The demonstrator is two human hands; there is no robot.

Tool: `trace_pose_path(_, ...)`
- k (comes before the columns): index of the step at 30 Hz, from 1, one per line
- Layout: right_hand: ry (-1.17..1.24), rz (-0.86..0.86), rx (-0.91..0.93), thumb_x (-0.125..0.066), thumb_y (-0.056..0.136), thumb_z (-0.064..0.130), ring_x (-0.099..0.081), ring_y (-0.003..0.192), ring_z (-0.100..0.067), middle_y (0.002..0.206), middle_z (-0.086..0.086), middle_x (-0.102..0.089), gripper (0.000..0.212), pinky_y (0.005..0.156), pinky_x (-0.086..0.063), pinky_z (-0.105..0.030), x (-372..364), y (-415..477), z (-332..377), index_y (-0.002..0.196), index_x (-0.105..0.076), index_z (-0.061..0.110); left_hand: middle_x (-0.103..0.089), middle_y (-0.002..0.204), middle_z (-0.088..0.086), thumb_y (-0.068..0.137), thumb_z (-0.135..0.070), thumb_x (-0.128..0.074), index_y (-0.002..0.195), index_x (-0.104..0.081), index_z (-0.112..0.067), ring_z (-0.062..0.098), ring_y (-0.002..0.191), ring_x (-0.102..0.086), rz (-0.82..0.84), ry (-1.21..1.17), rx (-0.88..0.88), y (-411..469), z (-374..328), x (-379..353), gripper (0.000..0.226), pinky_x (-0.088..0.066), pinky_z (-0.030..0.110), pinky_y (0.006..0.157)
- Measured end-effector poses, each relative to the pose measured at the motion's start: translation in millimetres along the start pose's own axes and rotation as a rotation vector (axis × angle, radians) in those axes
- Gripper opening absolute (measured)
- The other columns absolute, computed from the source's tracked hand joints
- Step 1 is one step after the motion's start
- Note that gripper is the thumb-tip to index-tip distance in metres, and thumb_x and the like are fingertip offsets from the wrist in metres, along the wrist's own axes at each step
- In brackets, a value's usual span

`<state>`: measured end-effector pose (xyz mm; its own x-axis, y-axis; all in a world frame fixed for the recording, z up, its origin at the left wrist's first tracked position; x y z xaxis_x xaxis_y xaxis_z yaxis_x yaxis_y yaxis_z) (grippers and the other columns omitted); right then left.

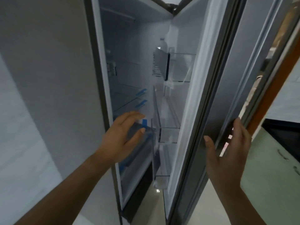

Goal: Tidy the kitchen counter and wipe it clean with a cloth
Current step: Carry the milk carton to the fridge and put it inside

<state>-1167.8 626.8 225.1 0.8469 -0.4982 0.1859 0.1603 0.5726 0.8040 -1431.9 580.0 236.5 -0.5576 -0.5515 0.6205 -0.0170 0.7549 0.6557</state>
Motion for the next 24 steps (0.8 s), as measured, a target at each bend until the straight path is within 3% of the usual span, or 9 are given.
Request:
trace_pose_path(2,0.049,0.026,0.024,-0.064,0.082,0.02,-0.039,0.125,-0.019,0.135,-0.021,-0.04,0.069,0.103,-0.041,-0.033,-19,-11,16,0.141,-0.029,0.008,-0.055,0.125,0.0,0.089,-0.034,-0.049,0.121,-0.056,-0.016,0.012,0.115,-0.05,-0.078,0.048,0.002,-11,10,24,0.037,-0.037,0.021,0.1)
trace_pose_path(4,0.075,0.056,0.054,-0.063,0.083,0.021,-0.046,0.122,-0.03,0.134,-0.021,-0.044,0.067,0.09,-0.05,-0.052,-38,-20,32,0.139,-0.03,0.009,-0.055,0.121,0.001,0.088,-0.028,-0.054,0.117,-0.057,-0.015,0.011,0.111,-0.051,-0.187,0.089,0.028,-21,23,47,0.032,-0.038,0.018,0.098)
trace_pose_path(7,0.106,0.067,0.084,-0.061,0.083,0.025,-0.043,0.123,-0.02,0.136,-0.017,-0.044,0.065,0.091,-0.05,-0.048,-64,-29,50,0.139,-0.029,0.015,-0.053,0.124,0.006,0.087,-0.026,-0.058,0.118,-0.056,-0.013,0.018,0.117,-0.049,-0.341,0.152,0.101,-28,47,73,0.033,-0.041,0.035,0.1)
trace_pose_path(11,0.16,0.055,0.127,-0.063,0.083,0.021,-0.037,0.126,-0.013,0.139,-0.01,-0.039,0.068,0.095,-0.046,-0.044,-89,-37,63,0.139,-0.027,0.016,-0.034,0.146,0.007,0.087,-0.035,-0.059,0.139,-0.037,-0.022,0.022,0.134,-0.033,-0.35,0.238,0.243,-27,80,79,0.057,-0.031,0.036,0.109)
trace_pose_path(14,0.204,0.1,0.19,-0.064,0.082,0.02,-0.032,0.132,-0.014,0.141,-0.006,-0.034,0.069,0.102,-0.041,-0.035,-109,-41,73,0.139,-0.026,0.012,-0.017,0.155,0.002,0.087,-0.042,-0.056,0.145,-0.017,-0.034,0.016,0.14,-0.02,-0.328,0.156,0.289,-27,95,72,0.071,-0.025,0.029,0.109)
trace_pose_path(17,0.297,0.19,0.282,-0.064,0.084,0.021,-0.03,0.136,-0.016,0.143,-0.011,-0.032,0.07,0.105,-0.038,-0.026,-132,-45,85,0.141,-0.025,0.014,-0.01,0.157,-0.002,0.088,-0.045,-0.053,0.144,-0.01,-0.04,0.007,0.14,-0.015,-0.35,0.144,0.258,-28,101,68,0.071,-0.022,0.021,0.108)
trace_pose_path(21,0.398,0.366,0.289,-0.061,0.084,0.032,-0.035,0.134,-0.029,0.146,-0.018,-0.03,0.066,0.096,-0.047,-0.049,-167,-48,97,0.14,-0.027,0.018,-0.004,0.155,-0.013,0.086,-0.049,-0.05,0.142,-0.006,-0.045,-0.003,0.138,-0.008,-0.327,0.163,0.28,-28,107,64,0.071,-0.014,0.008,0.104)
trace_pose_path(24,0.409,0.361,0.308,-0.06,0.085,0.036,-0.034,0.133,-0.029,0.147,-0.018,-0.028,0.063,0.099,-0.045,-0.044,-182,-50,102,0.137,-0.031,0.016,-0.006,0.157,-0.008,0.084,-0.054,-0.047,0.142,-0.007,-0.042,-0.004,0.138,-0.007,-0.329,0.204,0.301,-28,106,65,0.071,-0.012,0.002,0.103)
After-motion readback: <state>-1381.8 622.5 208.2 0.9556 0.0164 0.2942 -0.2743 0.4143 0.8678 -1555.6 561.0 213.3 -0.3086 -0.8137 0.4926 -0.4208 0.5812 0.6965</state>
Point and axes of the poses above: each hand's wrist, its own y-axis towards the middle knuckle, its own x-axis out of the back of the hand, z = x × y, the point moved 6 cm from there along y, towards the middle knuckle
